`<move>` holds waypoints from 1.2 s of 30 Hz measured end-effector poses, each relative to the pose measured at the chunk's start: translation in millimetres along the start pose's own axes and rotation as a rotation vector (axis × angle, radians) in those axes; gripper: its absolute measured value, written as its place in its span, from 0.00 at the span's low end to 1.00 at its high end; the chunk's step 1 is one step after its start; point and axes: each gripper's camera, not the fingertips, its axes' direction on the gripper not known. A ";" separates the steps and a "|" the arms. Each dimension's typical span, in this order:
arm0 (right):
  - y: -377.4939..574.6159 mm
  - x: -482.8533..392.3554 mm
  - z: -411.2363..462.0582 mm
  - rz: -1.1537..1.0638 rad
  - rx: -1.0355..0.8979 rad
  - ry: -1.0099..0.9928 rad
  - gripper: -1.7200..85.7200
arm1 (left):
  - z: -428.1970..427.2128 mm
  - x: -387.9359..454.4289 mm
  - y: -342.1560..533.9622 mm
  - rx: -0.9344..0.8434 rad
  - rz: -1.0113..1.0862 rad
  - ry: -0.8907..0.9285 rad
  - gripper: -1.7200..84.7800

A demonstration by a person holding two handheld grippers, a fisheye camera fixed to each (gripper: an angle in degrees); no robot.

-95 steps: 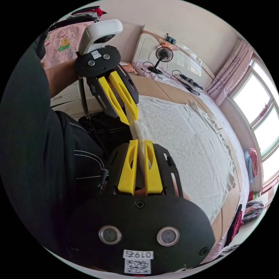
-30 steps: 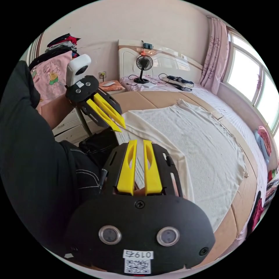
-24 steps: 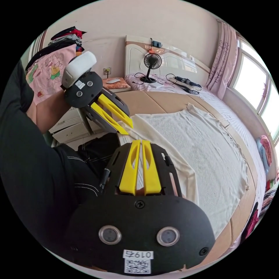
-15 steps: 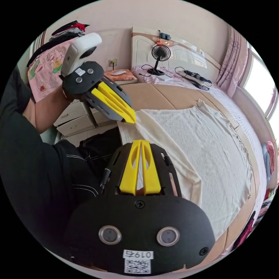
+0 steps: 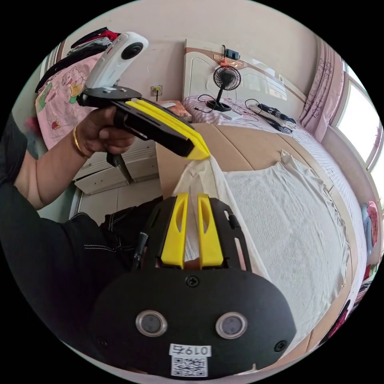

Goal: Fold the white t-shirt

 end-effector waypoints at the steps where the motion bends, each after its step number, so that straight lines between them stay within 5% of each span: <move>1: -0.5 -0.1 3.1 0.001 -0.007 0.005 0.08 | -0.4 0.3 1.4 -0.006 0.004 -0.003 0.04; 14: 12.2 -10.3 29.5 0.028 -0.044 -0.036 0.01 | 11.5 8.2 3.1 -0.097 0.038 -0.144 0.04; 36: -7.4 -109.1 23.3 -0.116 -0.049 0.217 0.01 | 26.5 39.9 -7.0 -0.088 0.060 -0.199 0.04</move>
